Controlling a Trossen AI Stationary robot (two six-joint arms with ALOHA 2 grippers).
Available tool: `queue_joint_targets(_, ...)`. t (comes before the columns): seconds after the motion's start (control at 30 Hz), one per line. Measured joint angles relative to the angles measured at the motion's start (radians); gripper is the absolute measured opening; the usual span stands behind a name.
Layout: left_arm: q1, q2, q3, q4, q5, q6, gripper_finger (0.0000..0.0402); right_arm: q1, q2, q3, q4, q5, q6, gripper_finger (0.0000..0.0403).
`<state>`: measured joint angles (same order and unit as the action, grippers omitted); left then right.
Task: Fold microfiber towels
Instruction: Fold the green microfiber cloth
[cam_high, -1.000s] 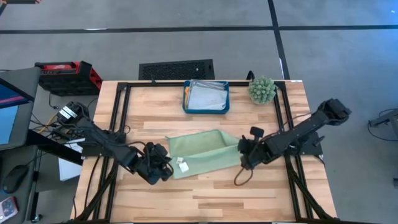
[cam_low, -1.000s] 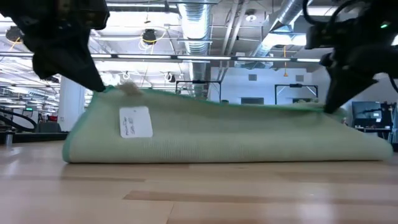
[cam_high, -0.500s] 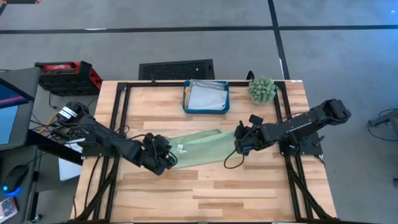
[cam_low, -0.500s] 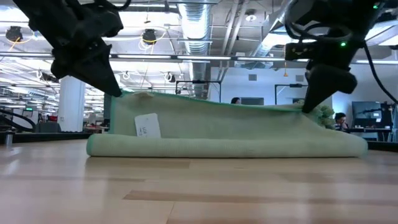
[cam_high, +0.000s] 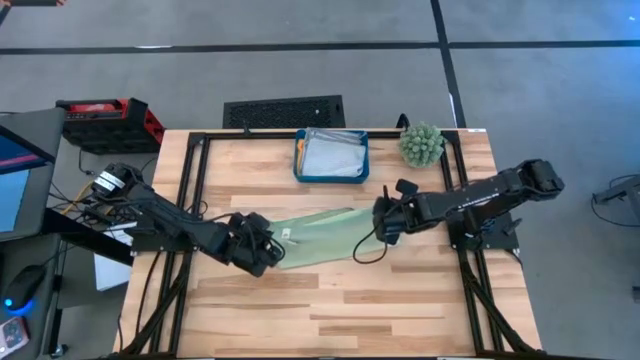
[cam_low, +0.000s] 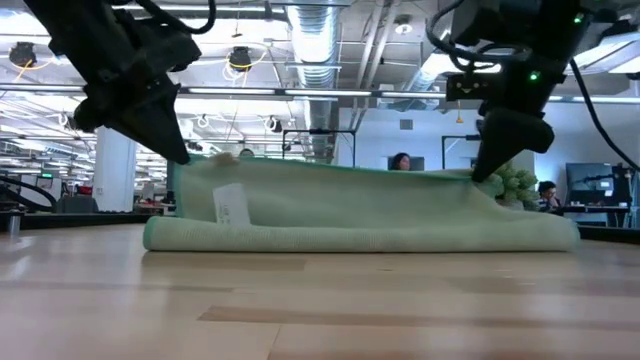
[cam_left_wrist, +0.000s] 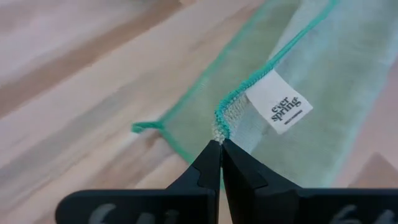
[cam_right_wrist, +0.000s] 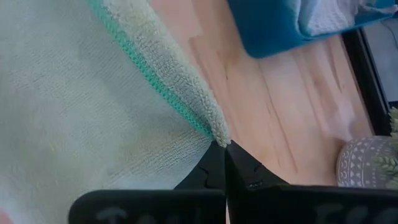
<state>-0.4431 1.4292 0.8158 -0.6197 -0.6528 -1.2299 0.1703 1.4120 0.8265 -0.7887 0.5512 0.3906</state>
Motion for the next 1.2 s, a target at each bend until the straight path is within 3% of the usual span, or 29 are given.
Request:
queue_joint_targets(0.13,0.003,0.0,0.0,-0.056,-0.041,-0.043,0.0,-0.024,0.0,0.0,0.023,0.0,-0.007,0.0008)
queue_joint_targets(0.53,0.037,0.0,0.0,-0.062,-0.014,-0.003,0.0012,-0.08,0.0,0.0,0.023,-0.005,-0.007,0.0025)
queue_joint_targets(0.9,0.092,0.0,0.0,-0.065,-0.003,0.017,0.0095,-0.122,0.0,0.0,0.043,-0.019,-0.007,0.0098)
queue_joint_targets(1.2,0.103,0.0,0.0,-0.063,0.022,0.007,0.0157,-0.146,0.0,0.0,0.043,-0.03,0.0,0.0202)
